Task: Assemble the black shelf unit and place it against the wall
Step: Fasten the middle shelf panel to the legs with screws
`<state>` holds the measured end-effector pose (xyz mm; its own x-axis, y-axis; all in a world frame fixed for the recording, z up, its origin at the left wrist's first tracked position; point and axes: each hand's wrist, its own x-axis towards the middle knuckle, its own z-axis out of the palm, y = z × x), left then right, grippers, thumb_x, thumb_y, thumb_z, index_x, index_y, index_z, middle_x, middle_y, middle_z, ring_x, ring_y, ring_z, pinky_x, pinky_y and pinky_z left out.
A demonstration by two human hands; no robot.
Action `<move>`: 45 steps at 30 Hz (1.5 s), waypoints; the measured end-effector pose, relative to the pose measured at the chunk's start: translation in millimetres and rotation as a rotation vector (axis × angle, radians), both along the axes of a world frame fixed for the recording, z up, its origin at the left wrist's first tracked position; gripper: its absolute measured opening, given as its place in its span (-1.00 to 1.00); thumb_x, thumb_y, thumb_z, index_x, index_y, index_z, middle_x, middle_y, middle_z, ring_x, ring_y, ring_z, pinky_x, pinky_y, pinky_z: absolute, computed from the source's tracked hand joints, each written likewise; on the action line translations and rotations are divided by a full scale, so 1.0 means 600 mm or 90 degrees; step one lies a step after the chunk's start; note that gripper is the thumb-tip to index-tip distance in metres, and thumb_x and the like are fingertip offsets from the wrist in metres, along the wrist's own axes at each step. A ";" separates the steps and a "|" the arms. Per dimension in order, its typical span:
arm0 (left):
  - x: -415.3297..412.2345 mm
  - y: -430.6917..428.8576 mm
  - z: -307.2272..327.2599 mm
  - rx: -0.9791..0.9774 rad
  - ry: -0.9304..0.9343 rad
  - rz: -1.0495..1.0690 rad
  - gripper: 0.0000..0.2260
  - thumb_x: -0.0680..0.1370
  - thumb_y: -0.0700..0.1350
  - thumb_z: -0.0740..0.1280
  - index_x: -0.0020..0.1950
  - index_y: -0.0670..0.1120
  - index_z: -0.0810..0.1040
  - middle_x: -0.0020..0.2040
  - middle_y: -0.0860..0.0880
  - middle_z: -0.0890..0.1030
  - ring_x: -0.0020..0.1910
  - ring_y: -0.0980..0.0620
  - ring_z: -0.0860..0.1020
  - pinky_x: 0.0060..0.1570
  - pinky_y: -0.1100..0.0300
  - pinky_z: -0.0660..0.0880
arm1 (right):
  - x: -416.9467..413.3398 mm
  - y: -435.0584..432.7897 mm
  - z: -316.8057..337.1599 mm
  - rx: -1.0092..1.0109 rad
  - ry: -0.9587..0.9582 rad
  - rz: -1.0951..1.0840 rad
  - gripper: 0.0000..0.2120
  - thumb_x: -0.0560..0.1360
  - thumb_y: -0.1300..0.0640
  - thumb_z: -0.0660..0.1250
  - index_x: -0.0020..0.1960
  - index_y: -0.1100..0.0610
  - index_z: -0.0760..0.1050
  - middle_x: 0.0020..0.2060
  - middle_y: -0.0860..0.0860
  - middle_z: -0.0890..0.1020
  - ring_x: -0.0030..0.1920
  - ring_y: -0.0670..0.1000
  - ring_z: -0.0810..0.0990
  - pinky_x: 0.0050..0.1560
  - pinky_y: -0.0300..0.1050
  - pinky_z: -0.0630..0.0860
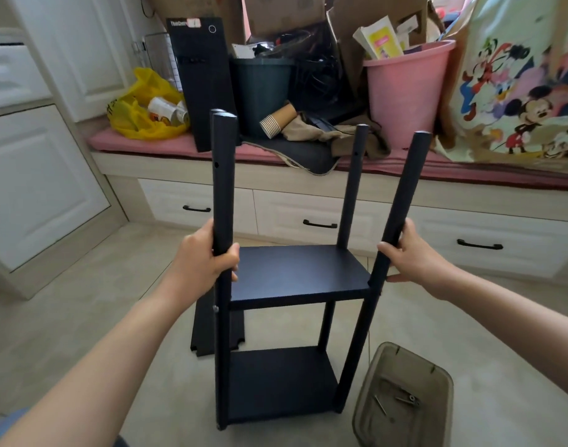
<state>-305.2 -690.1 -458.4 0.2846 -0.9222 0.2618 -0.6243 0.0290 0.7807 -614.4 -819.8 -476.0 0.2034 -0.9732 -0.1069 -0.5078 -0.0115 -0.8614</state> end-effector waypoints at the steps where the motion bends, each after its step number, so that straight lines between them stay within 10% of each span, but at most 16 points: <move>1: -0.002 -0.007 0.001 -0.003 0.002 -0.003 -0.89 0.57 -0.33 0.34 -0.06 -0.22 0.41 -0.29 -0.25 0.61 -0.42 -0.10 0.65 -0.37 0.24 0.56 | -0.008 0.005 0.000 -0.009 0.004 -0.001 -0.71 0.65 0.15 0.22 0.29 -0.01 0.19 0.09 0.07 0.52 0.02 0.07 0.60 -0.28 -0.10 0.64; 17: -0.061 -0.094 -0.030 0.013 0.076 -0.035 -0.88 0.60 -0.30 0.34 -0.05 -0.11 0.46 -0.22 -0.16 0.62 -0.31 -0.01 0.67 -0.19 0.20 0.59 | -0.090 0.034 -0.018 -0.136 0.028 -0.094 -0.77 0.63 0.14 0.25 0.15 0.02 0.20 -0.12 0.12 0.57 -0.08 0.19 0.63 -0.06 0.27 0.62; 38: -0.079 -0.076 -0.062 0.053 0.061 -0.009 -0.91 0.59 -0.24 0.37 -0.05 -0.08 0.50 -0.11 -0.10 0.66 -0.04 -0.07 0.65 0.07 -0.03 0.59 | -0.112 0.085 -0.043 -0.214 -0.016 -0.142 -0.77 0.55 0.23 0.38 0.12 0.13 0.37 -0.16 0.02 0.58 -0.13 0.10 0.63 -0.13 0.11 0.64; 45: -0.069 -0.045 -0.068 0.060 -0.005 0.006 -0.87 0.60 -0.15 0.39 0.08 -0.13 0.50 -0.10 -0.01 0.59 -0.03 0.01 0.58 -0.07 0.18 0.47 | -0.112 0.120 -0.055 -0.212 -0.001 -0.113 -0.76 0.53 0.21 0.41 0.10 0.12 0.40 -0.12 0.00 0.59 -0.08 0.01 0.62 -0.08 0.08 0.66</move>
